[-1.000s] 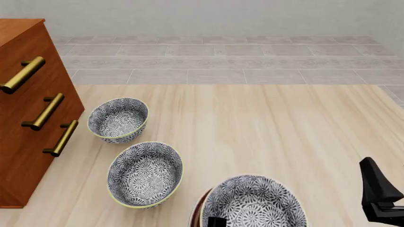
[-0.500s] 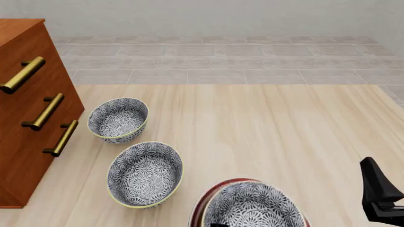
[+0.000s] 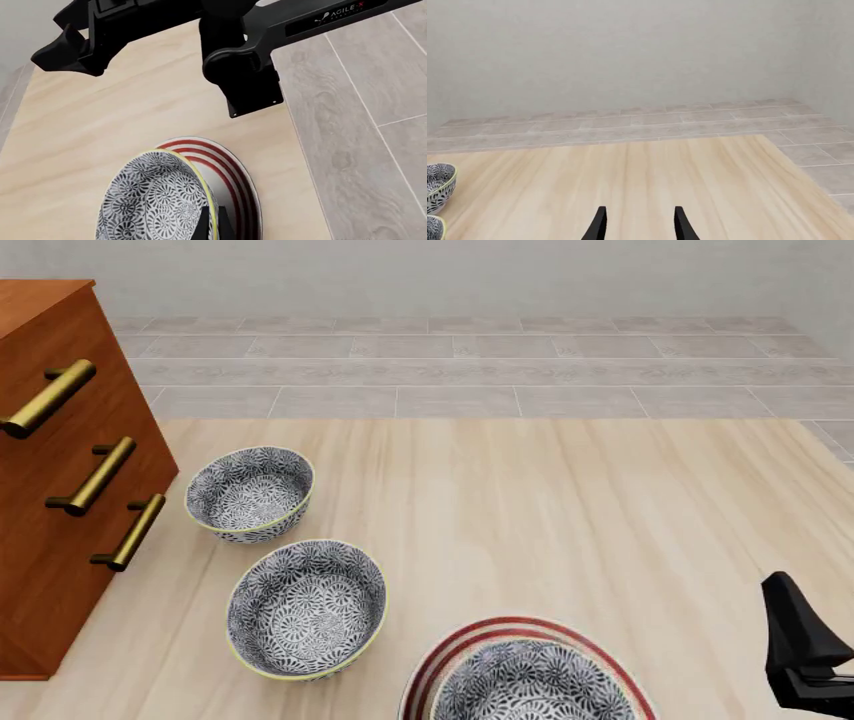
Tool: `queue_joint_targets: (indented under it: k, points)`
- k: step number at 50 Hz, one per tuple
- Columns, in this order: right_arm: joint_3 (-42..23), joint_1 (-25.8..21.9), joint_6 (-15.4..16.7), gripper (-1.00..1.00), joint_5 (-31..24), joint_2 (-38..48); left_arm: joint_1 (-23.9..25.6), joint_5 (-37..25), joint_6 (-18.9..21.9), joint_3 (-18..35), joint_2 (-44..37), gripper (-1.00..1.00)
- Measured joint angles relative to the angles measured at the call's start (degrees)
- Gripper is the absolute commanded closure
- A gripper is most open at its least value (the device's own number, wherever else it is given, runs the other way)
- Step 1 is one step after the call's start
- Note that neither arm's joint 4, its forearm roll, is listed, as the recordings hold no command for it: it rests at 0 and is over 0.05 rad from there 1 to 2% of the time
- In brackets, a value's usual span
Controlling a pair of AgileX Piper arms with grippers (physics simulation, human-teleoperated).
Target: Put the bowl at the front on the plate.
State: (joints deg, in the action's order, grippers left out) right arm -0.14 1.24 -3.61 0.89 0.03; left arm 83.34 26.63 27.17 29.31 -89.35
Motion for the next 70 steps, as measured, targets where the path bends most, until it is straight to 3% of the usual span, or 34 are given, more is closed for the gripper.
queue_joint_targets:
  k: [70]
  points:
    - [0.04, 0.07, -0.22, -1.0, 0.24, 0.0, 1.35, 2.45, -2.26, -0.26, -3.4, 1.0]
